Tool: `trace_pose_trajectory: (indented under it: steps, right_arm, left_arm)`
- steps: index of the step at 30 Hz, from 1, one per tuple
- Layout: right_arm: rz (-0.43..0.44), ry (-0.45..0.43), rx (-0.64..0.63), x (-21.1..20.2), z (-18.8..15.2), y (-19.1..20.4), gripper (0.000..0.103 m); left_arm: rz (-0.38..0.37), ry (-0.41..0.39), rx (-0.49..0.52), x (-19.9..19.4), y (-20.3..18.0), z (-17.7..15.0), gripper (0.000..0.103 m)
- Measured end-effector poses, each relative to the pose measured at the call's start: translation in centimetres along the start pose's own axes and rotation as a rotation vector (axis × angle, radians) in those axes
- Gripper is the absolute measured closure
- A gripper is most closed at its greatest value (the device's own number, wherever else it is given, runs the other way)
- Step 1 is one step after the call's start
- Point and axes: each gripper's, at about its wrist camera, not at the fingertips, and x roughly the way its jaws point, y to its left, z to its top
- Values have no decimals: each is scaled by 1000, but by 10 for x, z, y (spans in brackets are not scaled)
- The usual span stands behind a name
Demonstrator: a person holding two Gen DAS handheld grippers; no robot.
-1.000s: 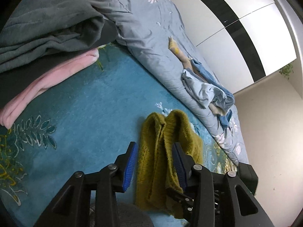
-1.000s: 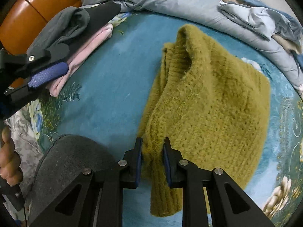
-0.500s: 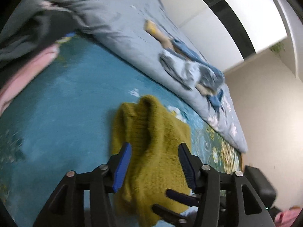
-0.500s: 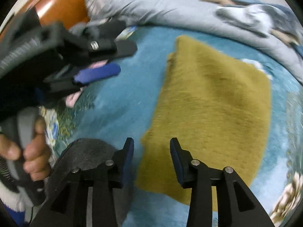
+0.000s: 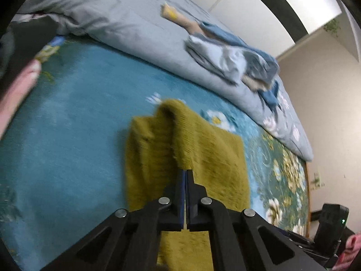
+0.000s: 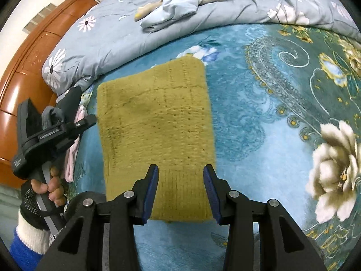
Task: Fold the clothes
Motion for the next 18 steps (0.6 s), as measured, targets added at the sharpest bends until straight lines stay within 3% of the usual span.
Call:
trace_pose_trajectory:
  steps: [4,7,10,14,18]
  right_arm:
    - [10,15,6,7,-1,1,61]
    - [17,24,12,12,-1,-1,61]
    - [20,32,11,15,-2,-1,61]
    - [20,37,-8,16,-1,5,61]
    - [12,38,-18,14,0,5,61]
  left_arm:
    - [55,14,-41,-3,29,2,103]
    - [-68,-7,-79,-13,32,0,102]
    - [-99,-16,-17,-14,16,3,98]
    - [-105,13,29,1,-4,8,60]
    - [-98,47,37,21,-15,9,59]
